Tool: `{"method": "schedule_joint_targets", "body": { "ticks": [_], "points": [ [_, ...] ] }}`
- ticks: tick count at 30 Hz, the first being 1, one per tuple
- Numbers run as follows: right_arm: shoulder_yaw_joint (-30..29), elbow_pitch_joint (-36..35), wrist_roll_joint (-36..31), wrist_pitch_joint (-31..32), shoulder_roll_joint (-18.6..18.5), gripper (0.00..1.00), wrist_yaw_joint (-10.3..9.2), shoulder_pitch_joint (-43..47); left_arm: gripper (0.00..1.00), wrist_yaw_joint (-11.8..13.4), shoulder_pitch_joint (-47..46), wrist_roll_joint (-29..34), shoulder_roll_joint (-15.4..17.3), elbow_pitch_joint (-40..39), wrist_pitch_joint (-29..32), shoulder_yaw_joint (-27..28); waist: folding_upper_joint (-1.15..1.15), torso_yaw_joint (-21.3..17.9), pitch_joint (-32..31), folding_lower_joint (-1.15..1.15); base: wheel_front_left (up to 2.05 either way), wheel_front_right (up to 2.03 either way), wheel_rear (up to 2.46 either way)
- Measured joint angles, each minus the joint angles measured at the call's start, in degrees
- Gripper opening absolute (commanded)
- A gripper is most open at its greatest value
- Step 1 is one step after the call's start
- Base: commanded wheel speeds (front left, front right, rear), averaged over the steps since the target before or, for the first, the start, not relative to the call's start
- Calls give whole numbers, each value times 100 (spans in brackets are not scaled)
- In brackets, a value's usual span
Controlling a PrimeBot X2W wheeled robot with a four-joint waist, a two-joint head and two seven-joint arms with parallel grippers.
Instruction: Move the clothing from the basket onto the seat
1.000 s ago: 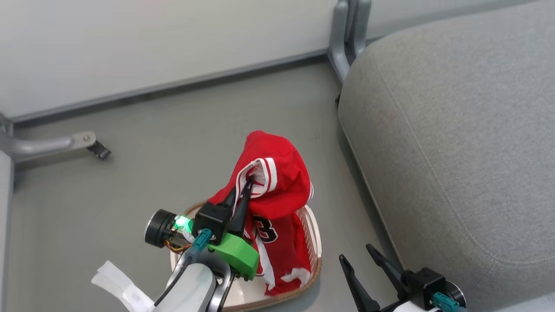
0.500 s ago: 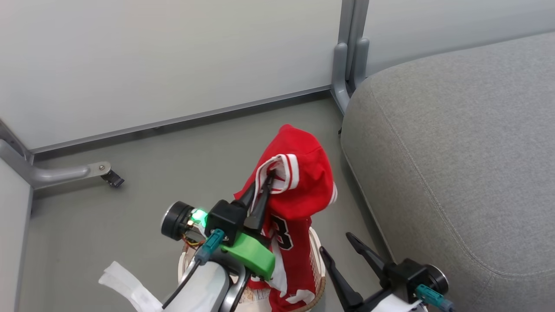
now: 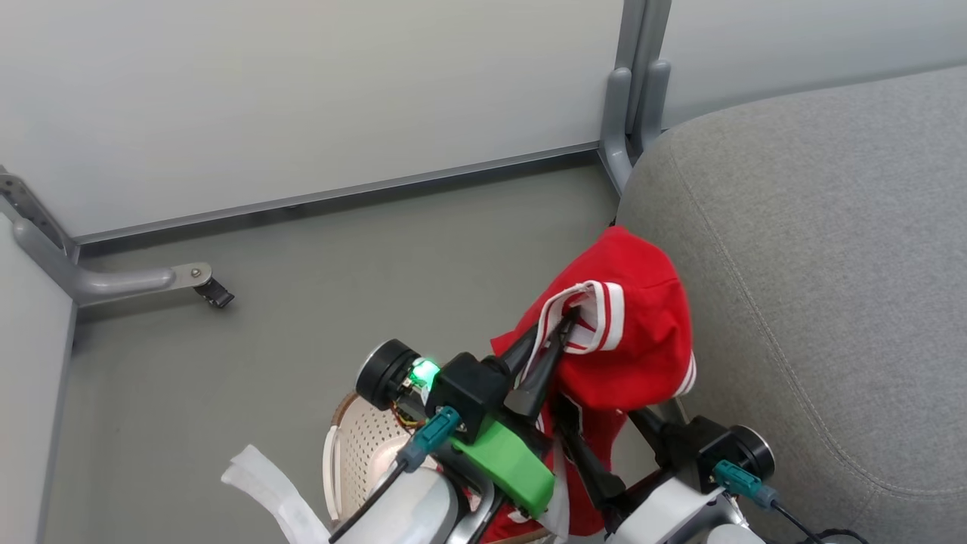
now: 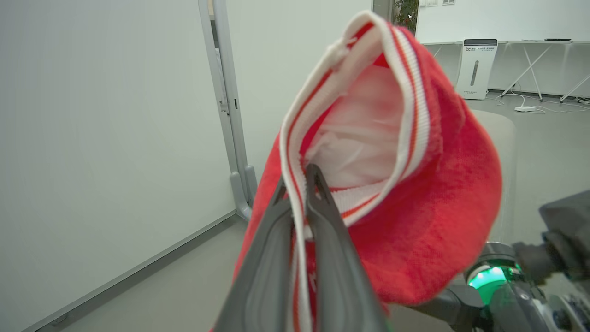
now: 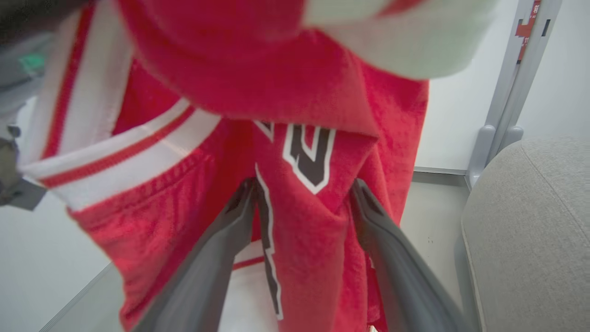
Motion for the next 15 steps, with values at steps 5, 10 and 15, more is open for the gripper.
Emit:
{"method": "schedule_joint_targets", "body": {
  "ticks": [5, 10, 15],
  "points": [
    [-57, 88, -43, 0, 2, 100, 0, -3, 0, -71, 57, -189, -16, -216, 261, -149, 0, 66, 9, 0, 0, 0, 0],
    [0, 268, 9, 0, 2, 0, 0, -23, 0, -83, 117, -246, 20, -292, 399, -178, 0, 89, -14, 0, 0, 0, 0],
    [104, 348, 21, 0, 3, 0, 1, -41, 0, 9, 147, -253, 68, -288, 431, -133, 0, 69, -32, 0, 0, 0, 0]
  ]
}}
